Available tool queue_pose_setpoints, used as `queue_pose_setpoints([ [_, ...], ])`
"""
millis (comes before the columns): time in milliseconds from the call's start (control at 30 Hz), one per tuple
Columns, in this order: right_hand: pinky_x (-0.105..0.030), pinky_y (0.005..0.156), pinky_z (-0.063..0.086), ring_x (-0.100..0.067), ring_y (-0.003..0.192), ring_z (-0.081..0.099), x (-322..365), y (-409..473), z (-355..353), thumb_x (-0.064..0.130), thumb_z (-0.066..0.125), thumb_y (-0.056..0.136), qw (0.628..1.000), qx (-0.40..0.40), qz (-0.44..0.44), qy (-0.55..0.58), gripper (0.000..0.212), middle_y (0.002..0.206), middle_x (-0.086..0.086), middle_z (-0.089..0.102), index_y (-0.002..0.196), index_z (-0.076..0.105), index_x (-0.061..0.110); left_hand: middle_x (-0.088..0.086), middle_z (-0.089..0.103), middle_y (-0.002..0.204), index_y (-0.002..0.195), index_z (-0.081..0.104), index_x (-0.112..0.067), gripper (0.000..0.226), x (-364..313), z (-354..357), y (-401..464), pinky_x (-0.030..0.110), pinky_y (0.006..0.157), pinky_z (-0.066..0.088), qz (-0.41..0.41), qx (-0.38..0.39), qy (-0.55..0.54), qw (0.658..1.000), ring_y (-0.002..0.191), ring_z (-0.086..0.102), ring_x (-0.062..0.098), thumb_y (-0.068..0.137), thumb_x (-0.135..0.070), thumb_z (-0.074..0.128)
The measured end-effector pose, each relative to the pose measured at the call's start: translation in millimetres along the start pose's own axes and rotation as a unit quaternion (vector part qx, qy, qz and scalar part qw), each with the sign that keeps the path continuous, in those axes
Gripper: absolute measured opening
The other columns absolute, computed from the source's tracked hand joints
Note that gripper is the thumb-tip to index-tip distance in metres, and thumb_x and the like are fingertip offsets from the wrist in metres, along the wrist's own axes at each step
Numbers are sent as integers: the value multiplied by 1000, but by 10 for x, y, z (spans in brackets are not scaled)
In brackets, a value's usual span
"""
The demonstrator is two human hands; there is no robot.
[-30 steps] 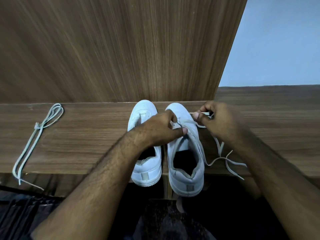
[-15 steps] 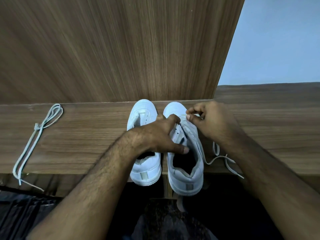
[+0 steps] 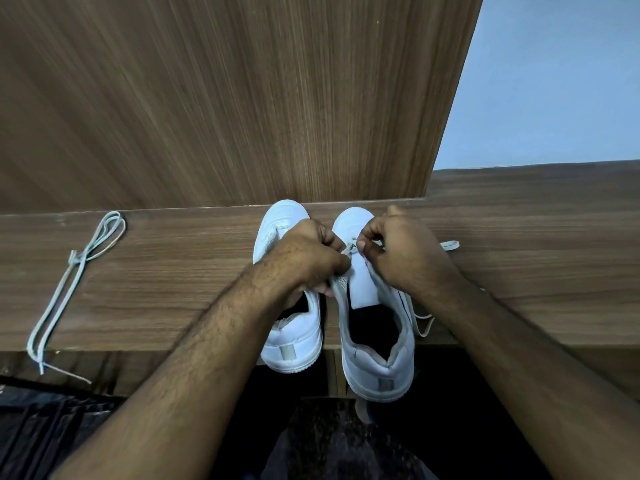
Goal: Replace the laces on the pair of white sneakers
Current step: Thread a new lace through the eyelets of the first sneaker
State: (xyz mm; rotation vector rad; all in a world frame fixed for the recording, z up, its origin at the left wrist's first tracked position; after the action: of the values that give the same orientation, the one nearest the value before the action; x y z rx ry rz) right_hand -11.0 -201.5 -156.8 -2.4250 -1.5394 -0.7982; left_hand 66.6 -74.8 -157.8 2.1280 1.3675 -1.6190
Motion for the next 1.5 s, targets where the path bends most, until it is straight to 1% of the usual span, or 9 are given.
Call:
queue_pose_setpoints([
  [233,-21,69,44,3,73,63,-125,13,-7,26,82,81,993,11,49,106,4,80,15,69,81,77,26,17,65,85,107,65,5,21,30,46,67,37,62,62,-10,21,-65,998,64,62,20,104,-10,50],
  [633,-20,68,52,3,66,67,-229,-30,131,26,85,78,964,30,122,233,11,70,13,74,72,76,29,13,65,68,88,64,-4,9,24,84,129,37,56,62,51,-27,42,997,58,64,19,95,0,60],
  [767,-13,65,43,5,72,64,-143,-13,40,33,79,83,987,47,66,139,10,69,18,70,74,73,32,12,67,69,83,59,-10,19,-28,81,101,49,64,63,53,-38,70,995,66,72,34,93,1,48],
  [900,-31,83,35,-19,89,54,-62,-11,-10,47,59,95,996,86,32,4,34,81,-1,59,76,67,20,18,69,71,85,55,-10,23,-58,14,66,42,57,62,52,-58,23,997,59,70,30,92,3,38],
  [1000,-38,82,53,-21,77,69,-64,-60,-108,54,51,98,966,72,105,224,49,76,-5,73,79,70,13,16,66,70,85,51,-10,23,-39,-106,87,47,60,61,48,-99,-69,992,58,70,27,94,4,35],
  [1100,-29,74,46,-8,73,62,-157,-59,-290,56,52,96,929,-27,153,337,49,71,4,68,66,63,19,12,65,76,85,46,-12,24,-55,-276,96,41,62,58,46,-147,-151,976,65,69,28,95,4,32],
  [1233,-43,92,45,-20,71,54,-196,-27,-375,62,53,94,881,-67,130,450,60,57,4,53,49,52,23,11,71,76,87,43,-15,24,-222,-359,2,28,56,54,124,-170,-223,952,65,68,21,103,-3,31],
  [1367,-34,66,41,-11,51,39,-122,-15,-343,64,56,90,873,-47,111,472,55,55,2,41,56,49,22,-2,54,63,86,47,-20,22,-367,-344,-104,29,55,45,216,-127,-303,919,53,52,13,107,-17,42],
  [1500,-22,53,40,-3,48,40,-53,-51,-368,54,58,93,914,-59,76,393,47,50,11,44,62,58,19,-12,56,73,85,53,-23,17,-371,-375,-113,20,60,39,253,-172,97,947,65,53,2,102,-27,52],
])
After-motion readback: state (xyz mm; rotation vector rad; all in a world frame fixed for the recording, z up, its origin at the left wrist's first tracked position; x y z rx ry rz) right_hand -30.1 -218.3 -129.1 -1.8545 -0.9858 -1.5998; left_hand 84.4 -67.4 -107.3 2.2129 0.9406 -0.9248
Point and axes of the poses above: each hand's wrist, its own y-axis towards the middle knuckle, its own z-axis out of the palm, x = y × z, the point moved 5 cm from there along y, towards the middle knuckle
